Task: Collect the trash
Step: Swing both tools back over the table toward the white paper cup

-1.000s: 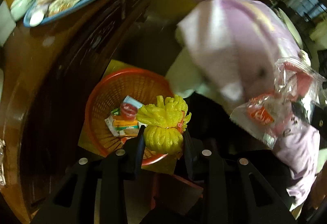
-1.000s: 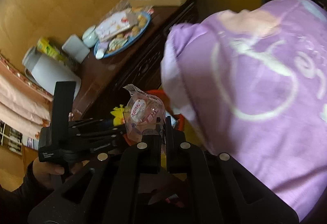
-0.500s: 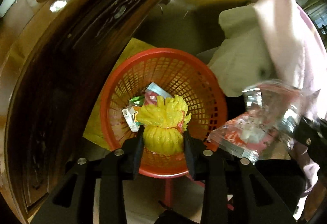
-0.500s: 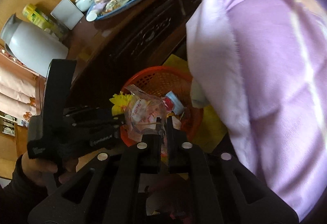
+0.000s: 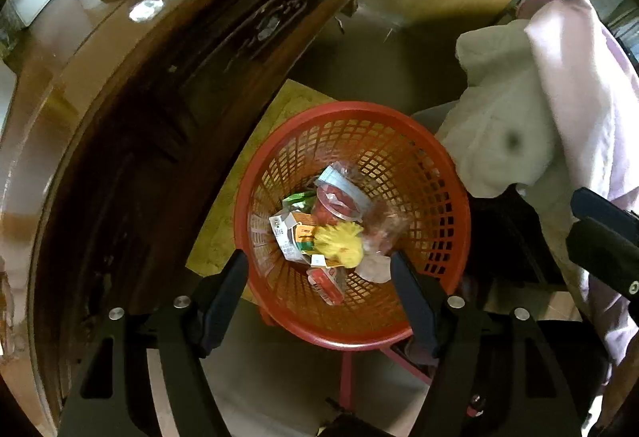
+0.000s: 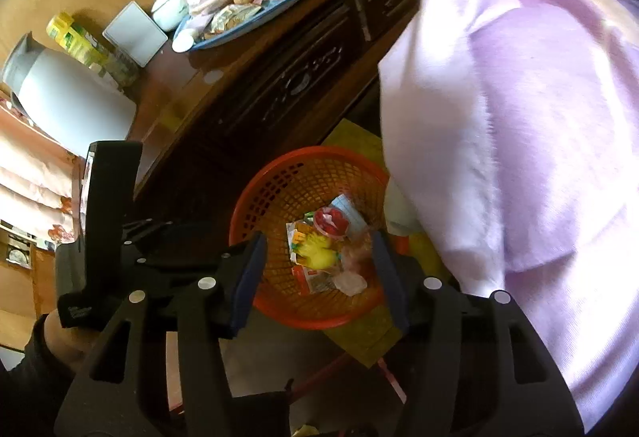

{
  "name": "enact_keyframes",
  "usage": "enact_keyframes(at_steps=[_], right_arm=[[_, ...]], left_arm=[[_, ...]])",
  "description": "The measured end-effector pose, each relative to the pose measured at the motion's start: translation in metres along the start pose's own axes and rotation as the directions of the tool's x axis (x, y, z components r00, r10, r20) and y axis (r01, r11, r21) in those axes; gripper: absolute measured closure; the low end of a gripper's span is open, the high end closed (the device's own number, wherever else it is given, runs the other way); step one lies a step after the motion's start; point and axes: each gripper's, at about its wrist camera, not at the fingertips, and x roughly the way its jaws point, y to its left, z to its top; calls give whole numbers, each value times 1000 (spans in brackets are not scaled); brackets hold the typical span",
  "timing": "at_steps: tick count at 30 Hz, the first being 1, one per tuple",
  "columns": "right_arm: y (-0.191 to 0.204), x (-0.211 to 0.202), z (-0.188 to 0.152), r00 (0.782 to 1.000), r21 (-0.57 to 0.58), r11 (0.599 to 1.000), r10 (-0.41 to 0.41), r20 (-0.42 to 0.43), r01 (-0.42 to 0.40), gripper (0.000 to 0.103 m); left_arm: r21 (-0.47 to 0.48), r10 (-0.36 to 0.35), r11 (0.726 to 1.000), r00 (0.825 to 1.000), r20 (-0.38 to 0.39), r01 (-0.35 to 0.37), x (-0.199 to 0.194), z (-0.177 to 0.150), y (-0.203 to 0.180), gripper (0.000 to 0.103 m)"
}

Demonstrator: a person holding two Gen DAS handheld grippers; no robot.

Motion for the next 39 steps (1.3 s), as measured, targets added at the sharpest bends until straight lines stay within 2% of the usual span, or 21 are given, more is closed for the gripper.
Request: enact_keyframes(at_steps=[9, 15, 17, 19, 23, 27, 31, 35, 39], right_arm=[[-12, -62, -14, 996, -5, 1000, -14, 92, 15, 47], [-28, -115, -24, 980, 15, 998, -61, 187, 60, 46], [-40, -138, -31, 971, 35, 997, -78, 225, 71, 45], [-57, -165, -41, 952, 71, 993, -112, 283, 96, 35], [-99, -206, -64, 916, 157, 973, -216, 337, 171, 33], [-156, -245, -98, 885, 300, 930, -314, 345, 213, 33], [-218, -281, -139, 831, 477, 835, -455, 319, 275, 33], [-257, -304, -174, 798, 571, 772, -517, 309, 279, 33], [-280, -315, -198, 783, 623, 734, -544, 300, 271, 33]], left_arm=[[24, -5, 1000, 999, 48, 3, -38, 2, -23, 31], [63, -16, 998, 995, 103, 9, -71, 1, -52, 31], [70, -12, 998, 995, 103, 5, -79, 1, -64, 31], [80, -4, 997, 995, 101, -4, -85, 2, -75, 31], [150, 1, 988, 991, 133, -21, -99, 4, -113, 31], [231, -40, 973, 988, 148, 5, -107, 3, -167, 31], [327, -70, 945, 987, 144, 19, -108, -2, -223, 30], [410, -101, 911, 982, 157, 28, -112, -8, -276, 25], [485, -140, 873, 977, 158, 47, -115, -14, -331, 24]])
